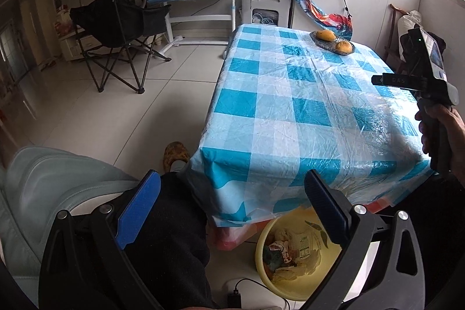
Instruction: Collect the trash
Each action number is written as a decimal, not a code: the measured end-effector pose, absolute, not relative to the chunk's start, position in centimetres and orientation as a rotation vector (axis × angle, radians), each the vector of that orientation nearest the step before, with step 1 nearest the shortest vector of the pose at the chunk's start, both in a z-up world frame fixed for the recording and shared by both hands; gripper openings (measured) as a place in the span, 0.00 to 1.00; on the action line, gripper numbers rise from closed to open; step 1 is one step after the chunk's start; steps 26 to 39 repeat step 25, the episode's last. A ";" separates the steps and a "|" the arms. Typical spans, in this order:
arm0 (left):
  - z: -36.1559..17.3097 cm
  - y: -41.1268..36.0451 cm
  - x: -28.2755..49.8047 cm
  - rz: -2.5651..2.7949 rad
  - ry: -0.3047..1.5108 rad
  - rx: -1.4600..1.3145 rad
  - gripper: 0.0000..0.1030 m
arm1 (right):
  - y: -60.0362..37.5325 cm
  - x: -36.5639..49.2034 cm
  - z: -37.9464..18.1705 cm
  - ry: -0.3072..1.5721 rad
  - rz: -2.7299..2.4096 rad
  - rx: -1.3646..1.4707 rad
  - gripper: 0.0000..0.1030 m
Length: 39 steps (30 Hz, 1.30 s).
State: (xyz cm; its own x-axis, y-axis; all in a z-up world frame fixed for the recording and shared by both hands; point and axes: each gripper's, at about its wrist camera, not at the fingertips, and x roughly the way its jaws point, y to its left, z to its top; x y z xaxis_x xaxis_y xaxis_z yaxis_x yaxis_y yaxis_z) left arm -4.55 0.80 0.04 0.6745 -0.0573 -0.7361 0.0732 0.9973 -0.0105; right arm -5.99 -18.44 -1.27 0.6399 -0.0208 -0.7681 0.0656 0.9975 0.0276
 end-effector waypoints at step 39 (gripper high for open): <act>-5.6 1.2 -2.7 -0.187 1.002 -0.031 0.93 | -19.4 3.6 -3.8 0.968 -0.114 0.063 0.93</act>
